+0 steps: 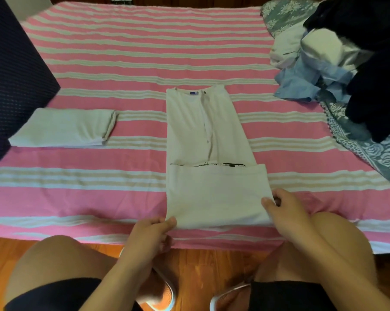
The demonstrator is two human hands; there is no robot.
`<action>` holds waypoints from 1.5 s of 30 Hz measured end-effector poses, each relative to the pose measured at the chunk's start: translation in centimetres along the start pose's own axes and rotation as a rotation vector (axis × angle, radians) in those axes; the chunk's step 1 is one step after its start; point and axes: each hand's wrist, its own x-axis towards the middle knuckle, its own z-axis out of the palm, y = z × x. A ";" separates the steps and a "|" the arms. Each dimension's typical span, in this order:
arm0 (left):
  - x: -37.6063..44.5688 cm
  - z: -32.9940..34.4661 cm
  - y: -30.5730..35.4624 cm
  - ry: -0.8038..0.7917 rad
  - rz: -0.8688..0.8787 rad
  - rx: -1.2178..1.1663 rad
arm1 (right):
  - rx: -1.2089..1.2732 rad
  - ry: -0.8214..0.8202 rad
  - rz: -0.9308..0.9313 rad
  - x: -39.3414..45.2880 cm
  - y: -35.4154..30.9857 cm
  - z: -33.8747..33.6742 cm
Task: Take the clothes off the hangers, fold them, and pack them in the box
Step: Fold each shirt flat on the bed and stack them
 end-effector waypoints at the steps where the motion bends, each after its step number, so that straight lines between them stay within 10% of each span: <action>1: 0.1 0.1 0.3 0.003 0.013 0.054 | -0.001 0.001 0.000 0.2 -0.2 0.0; 16: 7.0 1.4 6.9 0.306 0.503 0.681 | 0.032 0.108 -0.267 9.6 -5.1 1.0; 23: 9.9 3.0 7.5 0.274 1.006 1.229 | -0.573 0.255 -0.756 10.3 -5.3 2.5; 27: 11.3 4.3 7.3 0.083 1.013 1.295 | -0.533 -0.156 -0.742 11.1 -6.5 3.3; 40: 20.9 4.6 19.7 0.168 0.703 1.181 | -0.511 -0.042 -0.597 25.0 -12.2 0.7; 45: 26.9 7.9 23.9 0.085 0.703 1.101 | -0.630 -0.109 -0.802 33.3 -15.2 4.0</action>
